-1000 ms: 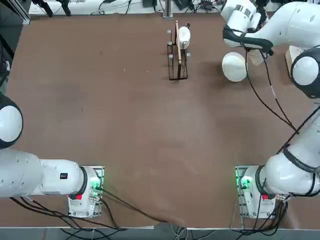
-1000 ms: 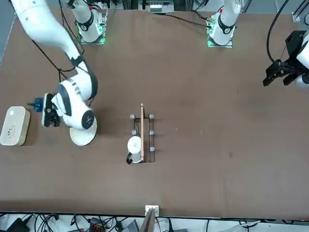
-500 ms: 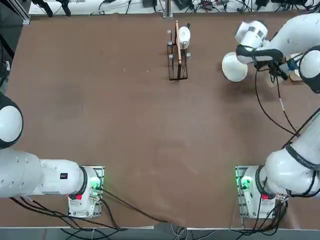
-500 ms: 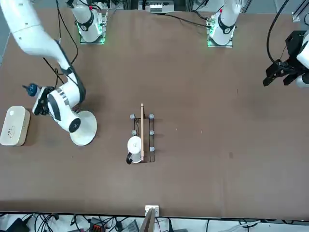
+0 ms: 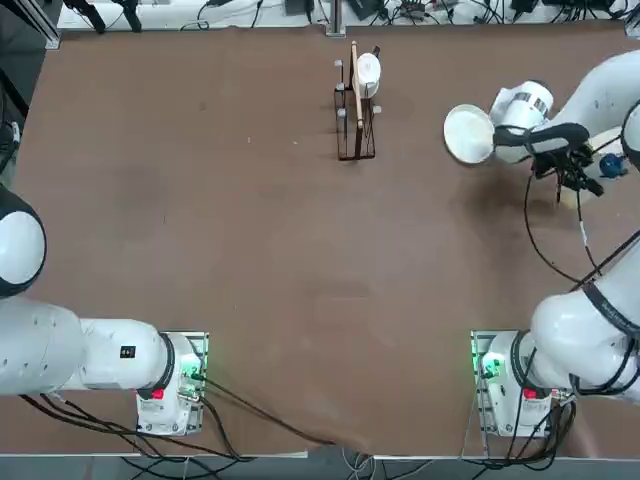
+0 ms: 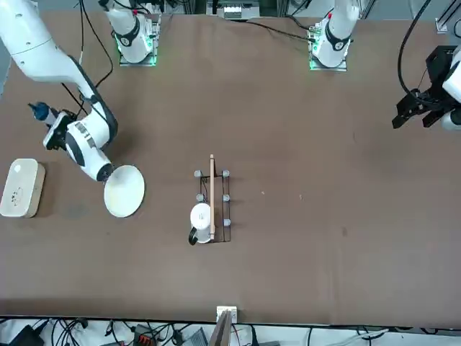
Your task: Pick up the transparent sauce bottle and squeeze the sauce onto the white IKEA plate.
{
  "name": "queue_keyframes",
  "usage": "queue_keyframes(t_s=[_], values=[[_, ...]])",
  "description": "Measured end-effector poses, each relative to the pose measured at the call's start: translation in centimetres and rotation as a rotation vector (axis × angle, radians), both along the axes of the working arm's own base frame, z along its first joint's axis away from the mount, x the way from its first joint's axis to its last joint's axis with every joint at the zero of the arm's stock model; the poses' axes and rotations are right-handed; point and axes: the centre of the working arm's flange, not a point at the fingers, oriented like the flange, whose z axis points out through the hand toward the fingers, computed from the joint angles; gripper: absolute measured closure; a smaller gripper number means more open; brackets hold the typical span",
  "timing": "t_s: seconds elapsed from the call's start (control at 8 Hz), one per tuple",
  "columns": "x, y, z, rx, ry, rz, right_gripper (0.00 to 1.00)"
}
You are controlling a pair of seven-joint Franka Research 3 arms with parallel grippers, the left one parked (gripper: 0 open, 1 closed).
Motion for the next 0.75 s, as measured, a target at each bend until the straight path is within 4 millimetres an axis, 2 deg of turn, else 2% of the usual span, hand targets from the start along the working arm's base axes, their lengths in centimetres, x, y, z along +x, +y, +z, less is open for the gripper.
queue_keyframes(t_s=[0.25, 0.5, 0.75], values=[[-2.0, -2.9, -1.1, -0.029, 0.022, 0.011, 0.63], [-2.6, -4.1, -2.1, -0.051, 0.034, 0.035, 0.63], [-3.0, -4.4, -3.0, -0.052, 0.045, 0.04, 0.63]])
